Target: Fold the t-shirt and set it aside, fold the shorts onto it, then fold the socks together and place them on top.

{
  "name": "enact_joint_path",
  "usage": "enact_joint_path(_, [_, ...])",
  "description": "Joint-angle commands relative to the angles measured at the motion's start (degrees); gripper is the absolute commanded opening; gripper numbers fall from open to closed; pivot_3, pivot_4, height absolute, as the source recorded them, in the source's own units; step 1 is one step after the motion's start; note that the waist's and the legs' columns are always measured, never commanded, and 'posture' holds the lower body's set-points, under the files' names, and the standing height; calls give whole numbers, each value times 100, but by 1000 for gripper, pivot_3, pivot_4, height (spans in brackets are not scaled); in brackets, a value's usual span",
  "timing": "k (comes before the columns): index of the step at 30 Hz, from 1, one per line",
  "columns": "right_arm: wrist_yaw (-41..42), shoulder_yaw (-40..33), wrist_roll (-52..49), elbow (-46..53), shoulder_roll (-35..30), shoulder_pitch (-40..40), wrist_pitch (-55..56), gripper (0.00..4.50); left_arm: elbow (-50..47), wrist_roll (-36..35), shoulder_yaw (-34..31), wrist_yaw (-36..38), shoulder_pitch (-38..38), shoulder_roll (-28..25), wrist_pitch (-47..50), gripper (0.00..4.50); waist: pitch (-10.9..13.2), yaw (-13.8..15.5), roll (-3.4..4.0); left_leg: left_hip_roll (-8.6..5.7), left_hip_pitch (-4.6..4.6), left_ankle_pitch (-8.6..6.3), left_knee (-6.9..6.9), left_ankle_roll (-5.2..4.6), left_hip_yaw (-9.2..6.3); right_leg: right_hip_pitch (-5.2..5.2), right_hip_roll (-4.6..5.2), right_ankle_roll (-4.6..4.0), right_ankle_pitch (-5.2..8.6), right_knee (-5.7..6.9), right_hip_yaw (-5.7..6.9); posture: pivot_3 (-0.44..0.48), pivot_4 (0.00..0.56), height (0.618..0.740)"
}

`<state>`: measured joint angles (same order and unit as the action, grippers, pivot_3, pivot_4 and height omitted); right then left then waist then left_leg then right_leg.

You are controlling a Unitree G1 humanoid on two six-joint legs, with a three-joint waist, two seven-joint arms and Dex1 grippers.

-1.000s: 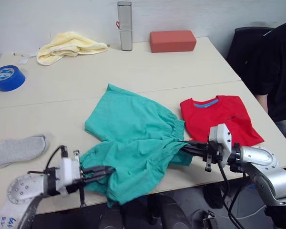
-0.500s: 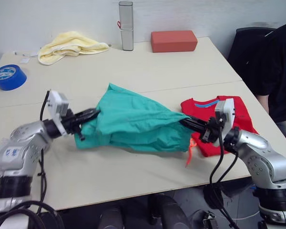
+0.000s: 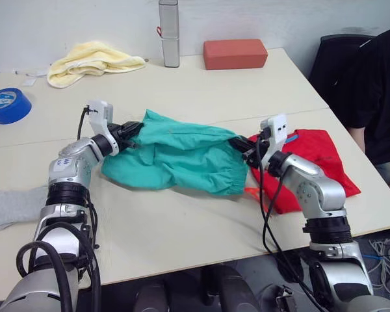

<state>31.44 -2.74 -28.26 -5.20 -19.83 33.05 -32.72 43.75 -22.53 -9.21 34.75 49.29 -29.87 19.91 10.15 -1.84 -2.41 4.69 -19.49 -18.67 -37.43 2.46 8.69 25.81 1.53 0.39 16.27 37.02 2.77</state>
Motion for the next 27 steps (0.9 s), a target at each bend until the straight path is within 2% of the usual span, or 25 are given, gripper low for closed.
enact_joint_path(1, [-101,-119,141,6,43,123,224,616,133,170,-233,-333,173,40,-420,1876,0,7,0,1,-4,0,0,0,1,4,1,0,0,0,0,0,150,740])
enact_joint_path(4, [-158,-194,328,101,51,88,655,1499,110,257,-385,-571,86,34,-746,2770,0,10,0,1,-13,0,-8,0,0,10,2,0,0,4,1,0,150,740])
enact_joint_path(6, [-104,-264,257,169,-68,47,451,2217,63,389,-463,-735,33,-7,-1218,3403,0,9,0,1,-24,0,-18,0,1,21,4,0,0,13,1,0,150,740])
enact_joint_path(8, [44,-331,265,211,-351,-28,328,2932,-109,472,-489,-540,-64,-148,-1668,4056,0,14,0,1,-25,-1,-27,1,0,21,3,0,0,21,2,0,150,740])
enact_joint_path(9, [174,-383,281,232,-590,-83,264,3288,-345,513,-417,-110,-202,-292,-2015,4380,0,17,0,0,-26,-1,-30,1,0,24,6,0,0,28,1,0,150,740])
enact_joint_path(10, [330,-457,251,268,-825,-139,211,3649,-660,498,-373,280,-384,-438,-2221,4500,0,12,0,0,-28,-1,-33,0,0,26,9,0,0,32,1,0,150,740])
enact_joint_path(12, [858,-530,97,440,-1230,-261,262,4374,-1226,451,-237,1188,-841,-785,-2495,4500,0,9,0,1,-36,-1,-34,0,7,38,10,0,0,35,-2,0,150,740])
enact_joint_path(15, [1640,-218,47,1116,-1675,-578,417,4471,-1740,595,73,2562,-1667,-1383,-3441,4500,0,-24,3,-1,-62,-1,-39,2,14,73,3,-3,2,44,-6,0,150,740])
enact_joint_path(18, [2127,254,253,1877,-1888,-976,727,4471,-1867,511,105,3441,-2172,-1709,-4328,4500,1,-41,5,2,-58,3,-42,19,13,73,-8,-14,8,51,0,0,150,740])
enact_joint_path(20, [2204,654,584,2280,-1907,-1233,1029,4471,-1684,710,241,3899,-2423,-1909,-5142,4500,1,-33,5,2,-62,7,-42,24,14,72,-11,-22,3,51,10,0,150,740])
enact_joint_path(21, [2191,826,735,2405,-1893,-1320,1108,4471,-1534,820,303,3997,-2479,-1970,-5405,4500,1,-25,5,2,-63,6,-42,23,12,71,-11,-27,0,51,12,0,150,740])
enact_joint_path(23, [2048,1231,1204,2504,-1797,-1449,1402,4471,-1081,1344,461,3747,-2455,-2047,-6029,4500,1,2,5,-1,-63,-2,-42,-3,6,69,-7,-30,-3,48,13,0,150,740])
enact_joint_path(27, [1597,1814,2130,2178,-1507,-1358,1882,4471,-308,2388,731,2743,-2049,-1949,-6756,4500,-3,30,-3,-8,-65,12,-45,-36,-11,66,7,-24,-19,37,6,0,150,740])
